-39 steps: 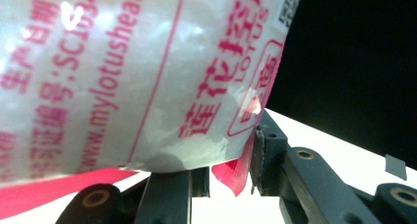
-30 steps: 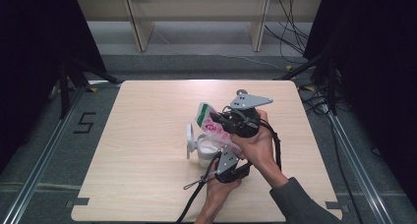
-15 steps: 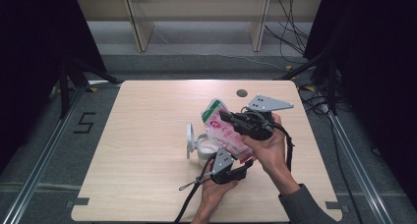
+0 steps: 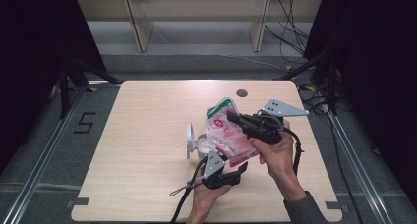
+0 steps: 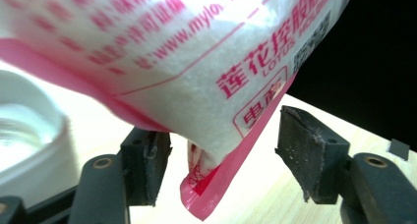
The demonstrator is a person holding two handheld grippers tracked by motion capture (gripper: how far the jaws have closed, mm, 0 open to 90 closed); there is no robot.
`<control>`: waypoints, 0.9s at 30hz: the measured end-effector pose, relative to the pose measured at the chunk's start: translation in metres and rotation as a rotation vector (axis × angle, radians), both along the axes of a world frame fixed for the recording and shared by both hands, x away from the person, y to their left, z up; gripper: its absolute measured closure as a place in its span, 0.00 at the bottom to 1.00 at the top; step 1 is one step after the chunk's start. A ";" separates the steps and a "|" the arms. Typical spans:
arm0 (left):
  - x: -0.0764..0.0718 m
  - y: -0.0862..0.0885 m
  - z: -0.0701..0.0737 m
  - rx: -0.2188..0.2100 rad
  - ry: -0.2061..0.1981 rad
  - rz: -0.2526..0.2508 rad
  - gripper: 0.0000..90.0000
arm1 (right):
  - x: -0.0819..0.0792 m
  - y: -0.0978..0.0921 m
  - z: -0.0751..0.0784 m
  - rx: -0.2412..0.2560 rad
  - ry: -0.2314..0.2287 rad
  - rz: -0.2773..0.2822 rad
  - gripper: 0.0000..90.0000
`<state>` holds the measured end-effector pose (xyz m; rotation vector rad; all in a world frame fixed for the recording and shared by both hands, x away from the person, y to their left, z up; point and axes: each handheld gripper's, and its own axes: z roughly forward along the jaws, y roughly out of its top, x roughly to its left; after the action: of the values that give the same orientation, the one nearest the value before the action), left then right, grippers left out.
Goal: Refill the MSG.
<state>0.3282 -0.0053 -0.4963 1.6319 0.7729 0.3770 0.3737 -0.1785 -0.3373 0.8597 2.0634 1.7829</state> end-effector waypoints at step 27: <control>-0.024 0.037 0.001 0.022 0.050 -0.017 0.33 | 0.011 -0.023 -0.037 0.037 0.052 -0.061 1.00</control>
<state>0.3040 0.0319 -0.4955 1.6726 0.7951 0.3347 0.3842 -0.2017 -0.3739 0.9794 2.0186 1.7902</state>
